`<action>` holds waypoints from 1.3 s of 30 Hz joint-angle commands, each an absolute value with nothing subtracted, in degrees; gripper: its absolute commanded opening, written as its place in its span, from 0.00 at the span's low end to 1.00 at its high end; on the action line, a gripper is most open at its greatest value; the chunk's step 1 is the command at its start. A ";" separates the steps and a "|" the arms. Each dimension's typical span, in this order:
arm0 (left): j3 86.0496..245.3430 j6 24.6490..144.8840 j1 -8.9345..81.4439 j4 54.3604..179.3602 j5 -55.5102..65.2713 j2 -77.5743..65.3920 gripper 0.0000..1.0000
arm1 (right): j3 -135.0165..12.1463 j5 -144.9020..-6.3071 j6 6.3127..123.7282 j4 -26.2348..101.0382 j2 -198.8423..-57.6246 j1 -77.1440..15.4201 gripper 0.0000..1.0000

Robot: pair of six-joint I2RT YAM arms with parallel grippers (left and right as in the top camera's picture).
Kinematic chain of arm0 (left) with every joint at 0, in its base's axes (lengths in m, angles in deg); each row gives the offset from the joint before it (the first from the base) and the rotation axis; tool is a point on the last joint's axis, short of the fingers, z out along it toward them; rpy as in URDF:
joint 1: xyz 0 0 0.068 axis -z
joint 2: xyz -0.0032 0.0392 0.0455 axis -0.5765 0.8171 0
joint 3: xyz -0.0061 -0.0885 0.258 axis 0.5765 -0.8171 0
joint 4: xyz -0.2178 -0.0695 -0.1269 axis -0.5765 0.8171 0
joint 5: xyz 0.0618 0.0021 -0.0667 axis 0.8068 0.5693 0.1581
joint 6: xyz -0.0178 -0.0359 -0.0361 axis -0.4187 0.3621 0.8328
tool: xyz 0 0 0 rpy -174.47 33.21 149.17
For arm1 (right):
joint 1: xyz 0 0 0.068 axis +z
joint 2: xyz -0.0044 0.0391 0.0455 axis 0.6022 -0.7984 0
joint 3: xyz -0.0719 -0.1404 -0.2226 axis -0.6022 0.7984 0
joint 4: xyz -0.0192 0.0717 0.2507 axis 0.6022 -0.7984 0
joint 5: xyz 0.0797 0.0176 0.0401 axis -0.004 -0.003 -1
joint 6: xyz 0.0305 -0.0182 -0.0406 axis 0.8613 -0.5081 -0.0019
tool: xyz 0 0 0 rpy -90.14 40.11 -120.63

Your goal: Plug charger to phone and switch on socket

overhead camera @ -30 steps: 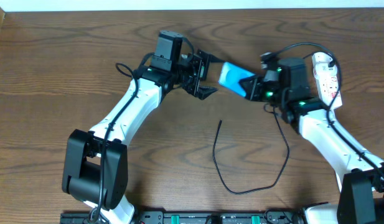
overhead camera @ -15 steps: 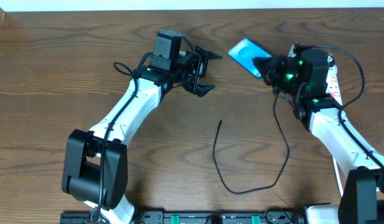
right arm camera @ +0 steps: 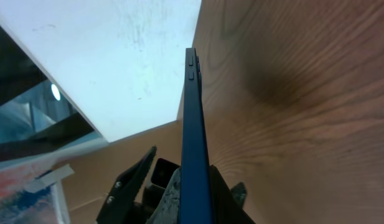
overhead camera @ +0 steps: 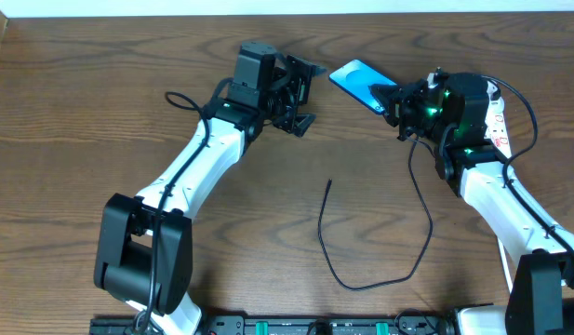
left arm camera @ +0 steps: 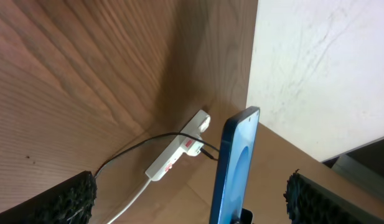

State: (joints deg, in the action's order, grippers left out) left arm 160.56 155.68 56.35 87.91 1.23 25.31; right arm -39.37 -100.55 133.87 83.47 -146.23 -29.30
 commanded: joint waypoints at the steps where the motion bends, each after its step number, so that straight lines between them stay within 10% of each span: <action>1: 160.73 156.45 56.92 87.69 2.39 24.37 0.96 | -40.70 -102.22 137.54 84.19 -145.86 -28.93 0.01; 39: 160.73 157.69 56.94 82.95 0.99 24.37 0.97 | -40.70 -114.35 153.34 87.88 -145.86 -25.52 0.01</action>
State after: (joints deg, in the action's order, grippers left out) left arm 160.56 157.82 57.01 83.01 1.91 25.31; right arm -39.37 -112.36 152.25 87.09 -146.23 -26.17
